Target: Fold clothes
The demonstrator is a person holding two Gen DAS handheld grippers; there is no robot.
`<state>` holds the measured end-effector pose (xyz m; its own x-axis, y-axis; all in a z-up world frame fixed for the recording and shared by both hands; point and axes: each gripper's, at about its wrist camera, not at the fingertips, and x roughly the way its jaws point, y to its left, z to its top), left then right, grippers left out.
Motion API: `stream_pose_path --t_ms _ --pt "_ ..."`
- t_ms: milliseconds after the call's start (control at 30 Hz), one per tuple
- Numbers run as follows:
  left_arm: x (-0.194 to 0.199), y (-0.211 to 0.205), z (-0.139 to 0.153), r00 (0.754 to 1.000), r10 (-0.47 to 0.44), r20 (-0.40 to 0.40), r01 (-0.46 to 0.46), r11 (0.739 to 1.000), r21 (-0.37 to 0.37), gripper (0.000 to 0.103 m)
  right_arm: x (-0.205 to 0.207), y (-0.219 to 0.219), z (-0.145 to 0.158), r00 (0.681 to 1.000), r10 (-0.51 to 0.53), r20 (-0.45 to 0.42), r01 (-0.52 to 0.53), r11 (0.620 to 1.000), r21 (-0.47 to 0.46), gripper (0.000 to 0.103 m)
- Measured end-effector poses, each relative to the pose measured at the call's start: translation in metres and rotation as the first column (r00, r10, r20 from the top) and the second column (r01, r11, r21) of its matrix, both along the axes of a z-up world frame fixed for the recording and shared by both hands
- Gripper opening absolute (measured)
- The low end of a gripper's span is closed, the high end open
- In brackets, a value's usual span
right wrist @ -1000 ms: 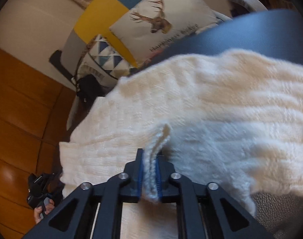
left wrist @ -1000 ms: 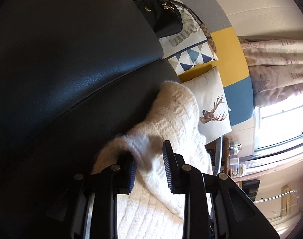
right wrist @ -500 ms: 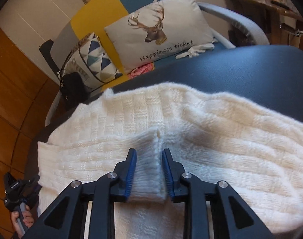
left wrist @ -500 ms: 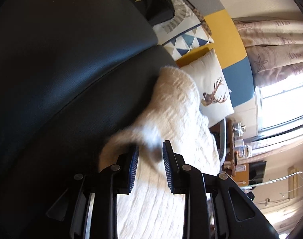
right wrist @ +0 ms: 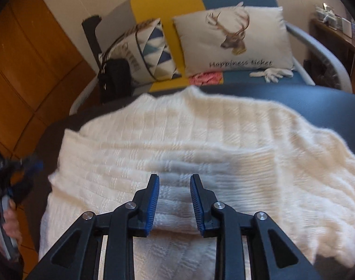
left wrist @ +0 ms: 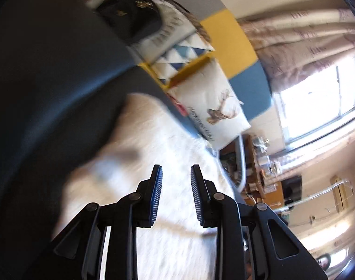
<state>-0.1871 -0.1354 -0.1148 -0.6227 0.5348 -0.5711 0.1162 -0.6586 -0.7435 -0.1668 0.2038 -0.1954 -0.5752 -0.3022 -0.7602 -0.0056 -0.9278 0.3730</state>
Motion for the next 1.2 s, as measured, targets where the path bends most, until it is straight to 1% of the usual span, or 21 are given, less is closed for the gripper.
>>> stream_pose_path --t_ms 67,133,200,233,300,400,467,500,567,633,700,733,833,867,900,933,1000,1067,1100,1133,1200 --pt "-0.029 0.009 -0.008 1.0 -0.004 0.024 0.005 1.0 -0.022 0.027 -0.001 -0.005 -0.01 1.0 0.001 0.017 -0.001 1.0 0.004 0.027" --pt "-0.053 0.01 -0.022 0.997 0.013 0.08 -0.01 0.999 -0.036 0.027 0.001 -0.004 -0.015 1.0 0.002 0.007 -0.002 1.0 -0.003 0.027" --pt "-0.072 0.007 -0.035 0.992 0.035 0.118 -0.02 0.992 -0.122 0.027 0.002 -0.001 -0.017 1.0 -0.002 0.006 0.002 1.0 -0.019 0.027" --pt "-0.074 0.001 -0.041 0.99 0.064 0.122 -0.047 0.99 -0.137 0.025 0.002 0.002 -0.019 1.0 -0.006 0.006 0.006 1.0 -0.028 0.026" --pt "-0.077 -0.009 -0.047 0.992 0.065 0.11 -0.055 0.994 -0.093 0.023 0.003 0.003 -0.02 1.0 -0.001 -0.001 0.001 0.999 -0.032 0.026" --pt "-0.064 -0.02 -0.039 0.995 0.051 0.091 -0.048 0.998 -0.036 0.023 0.002 0.001 -0.019 1.0 0.006 0.001 -0.006 1.0 -0.018 0.025" --pt "-0.043 -0.032 -0.026 0.997 0.066 0.051 -0.064 0.997 -0.034 0.023 0.004 0.002 -0.013 1.0 0.0 0.003 0.0 1.0 -0.029 0.026" --pt "-0.032 -0.039 -0.02 0.997 0.065 0.029 -0.064 0.998 -0.022 0.023 0.005 0.001 -0.009 1.0 0.006 -0.012 -0.006 0.999 -0.041 0.027" --pt "-0.013 -0.049 -0.013 0.998 0.056 0.009 -0.056 0.998 -0.005 0.023 0.009 -0.008 -0.002 0.998 0.048 -0.035 -0.051 0.994 -0.094 0.027" --pt "0.003 -0.056 -0.009 0.999 0.038 0.002 -0.039 0.999 0.009 0.023 0.013 -0.023 0.001 0.995 0.09 -0.038 -0.092 0.992 -0.083 0.027" --pt "0.009 -0.051 -0.011 1.0 -0.005 0.01 0.005 1.0 0.016 0.023 0.013 -0.037 -0.002 0.993 0.113 -0.032 -0.115 0.991 -0.069 0.027" --pt "0.009 -0.046 -0.015 0.999 -0.02 0.028 0.02 1.0 -0.004 0.023 0.012 -0.04 -0.005 0.994 0.109 -0.022 -0.11 0.992 -0.067 0.027" --pt "0.004 -0.03 -0.032 0.992 -0.034 0.121 0.049 0.991 -0.123 0.023 0.009 -0.046 -0.018 0.995 0.095 0.01 -0.094 0.994 -0.064 0.027" --pt "0.003 -0.03 -0.037 0.99 -0.028 0.137 0.048 0.989 -0.139 0.023 0.008 -0.046 -0.022 0.996 0.089 0.022 -0.087 0.994 -0.066 0.026" --pt "0.004 -0.035 -0.04 0.99 -0.015 0.14 0.033 0.991 -0.132 0.009 0.008 -0.043 -0.024 0.997 0.081 0.02 -0.079 0.993 -0.088 0.026" --pt "0.005 -0.04 -0.043 0.99 -0.001 0.143 0.019 0.992 -0.125 0.003 0.008 -0.04 -0.026 0.997 0.072 0.02 -0.07 0.991 -0.111 0.026" --pt "0.007 -0.05 -0.047 0.989 0.023 0.145 -0.008 0.994 -0.106 0.003 0.009 -0.034 -0.023 0.998 0.053 0.022 -0.049 0.987 -0.152 0.026" --pt "0.011 -0.056 -0.04 0.992 0.035 0.124 -0.025 0.996 -0.083 0.004 0.015 -0.03 -0.015 0.999 0.051 -0.007 -0.052 0.981 -0.189 0.026" --pt "0.013 -0.055 -0.034 0.995 0.032 0.099 -0.024 0.996 -0.088 0.005 0.017 -0.028 -0.015 0.999 0.053 -0.007 -0.053 0.977 -0.205 0.026" --pt "0.016 -0.051 -0.028 0.997 0.022 0.075 -0.015 0.996 -0.093 0.006 0.018 -0.028 -0.017 0.999 0.044 0.008 -0.041 0.981 -0.191 0.026" --pt "0.017 -0.035 -0.024 0.998 -0.02 0.062 0.028 0.992 -0.126 0.008 0.019 -0.022 -0.026 1.0 0.018 0.02 -0.013 0.975 -0.223 0.026"
